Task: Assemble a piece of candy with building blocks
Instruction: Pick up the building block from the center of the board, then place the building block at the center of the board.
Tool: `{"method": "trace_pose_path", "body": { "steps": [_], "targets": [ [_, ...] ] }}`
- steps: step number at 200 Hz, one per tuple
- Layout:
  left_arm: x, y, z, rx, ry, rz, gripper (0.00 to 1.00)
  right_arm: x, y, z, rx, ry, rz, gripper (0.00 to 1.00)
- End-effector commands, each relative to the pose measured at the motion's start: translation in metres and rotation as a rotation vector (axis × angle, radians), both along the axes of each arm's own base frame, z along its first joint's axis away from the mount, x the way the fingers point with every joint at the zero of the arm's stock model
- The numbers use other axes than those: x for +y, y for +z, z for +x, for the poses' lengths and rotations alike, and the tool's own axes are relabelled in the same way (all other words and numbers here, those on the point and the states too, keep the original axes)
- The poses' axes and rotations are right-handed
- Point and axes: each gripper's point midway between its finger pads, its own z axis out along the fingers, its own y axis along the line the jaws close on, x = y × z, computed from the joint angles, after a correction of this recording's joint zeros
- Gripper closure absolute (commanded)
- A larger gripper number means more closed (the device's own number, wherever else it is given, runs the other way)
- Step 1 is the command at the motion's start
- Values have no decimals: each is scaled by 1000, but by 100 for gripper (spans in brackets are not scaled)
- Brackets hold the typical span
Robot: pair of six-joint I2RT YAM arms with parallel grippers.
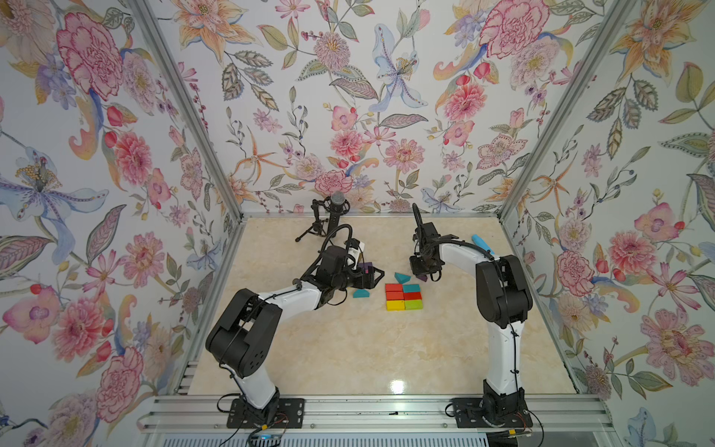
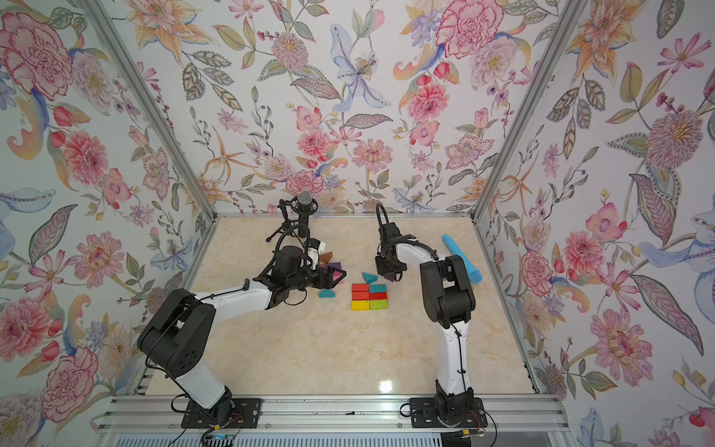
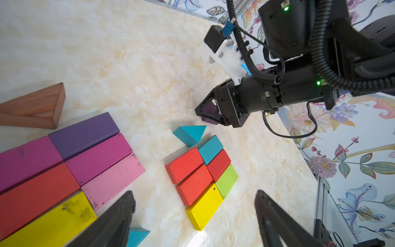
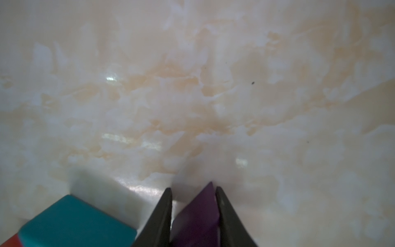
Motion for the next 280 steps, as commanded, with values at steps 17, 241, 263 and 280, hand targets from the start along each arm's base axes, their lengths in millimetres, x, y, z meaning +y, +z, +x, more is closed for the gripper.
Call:
{"method": "trace_pose_path", "body": {
  "steps": [17,241,263,280],
  "targets": [
    [5,10,2,-14,2,-34,12,-17,10,-5,-1,-29,-9,74],
    [43,15,-19,-76,42,71,12,53,38,-231,-4,-14,96,76],
    [45,15,-19,-76,43,83,12,63,28,-239,-10,5,91,75],
    [43,18,-21,-71,38,57,12,67,21,-243,-7,18,88,75]
  ]
}}
